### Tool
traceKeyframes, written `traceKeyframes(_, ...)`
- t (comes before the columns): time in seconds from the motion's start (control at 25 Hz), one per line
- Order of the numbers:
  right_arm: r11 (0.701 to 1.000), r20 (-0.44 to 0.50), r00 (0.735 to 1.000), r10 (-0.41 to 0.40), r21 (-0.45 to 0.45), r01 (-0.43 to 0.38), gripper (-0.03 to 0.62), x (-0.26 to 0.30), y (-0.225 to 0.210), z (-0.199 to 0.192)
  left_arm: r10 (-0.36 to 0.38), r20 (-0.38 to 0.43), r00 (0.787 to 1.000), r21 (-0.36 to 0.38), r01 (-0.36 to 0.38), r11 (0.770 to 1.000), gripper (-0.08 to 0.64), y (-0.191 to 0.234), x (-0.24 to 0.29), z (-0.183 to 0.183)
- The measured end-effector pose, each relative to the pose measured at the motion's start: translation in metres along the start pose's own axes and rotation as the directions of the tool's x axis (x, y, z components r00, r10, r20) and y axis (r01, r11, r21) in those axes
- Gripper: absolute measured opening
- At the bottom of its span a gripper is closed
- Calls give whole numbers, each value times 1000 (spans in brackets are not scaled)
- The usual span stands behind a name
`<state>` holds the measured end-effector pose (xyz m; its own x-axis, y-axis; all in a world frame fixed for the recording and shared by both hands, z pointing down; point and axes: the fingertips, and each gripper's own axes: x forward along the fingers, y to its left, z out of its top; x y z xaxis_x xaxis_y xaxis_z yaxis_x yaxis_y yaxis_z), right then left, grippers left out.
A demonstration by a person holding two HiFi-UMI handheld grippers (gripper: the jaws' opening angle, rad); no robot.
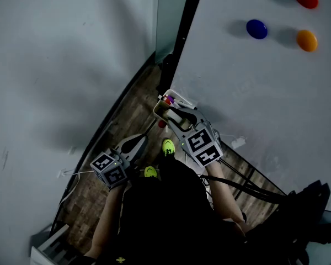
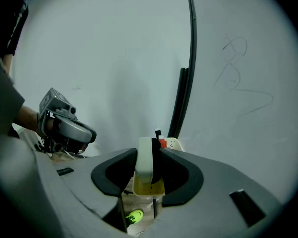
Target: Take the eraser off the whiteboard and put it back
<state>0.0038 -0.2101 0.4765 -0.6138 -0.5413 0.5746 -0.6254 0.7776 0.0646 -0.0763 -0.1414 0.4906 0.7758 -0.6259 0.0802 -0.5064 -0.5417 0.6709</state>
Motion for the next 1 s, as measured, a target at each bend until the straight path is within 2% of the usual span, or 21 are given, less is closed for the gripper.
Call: traceKeyframes(1.0,997,-69,995,72,-17,-73,166,23,3,-16,17,50,999,-47,-14,999,9,0,-4,-1)
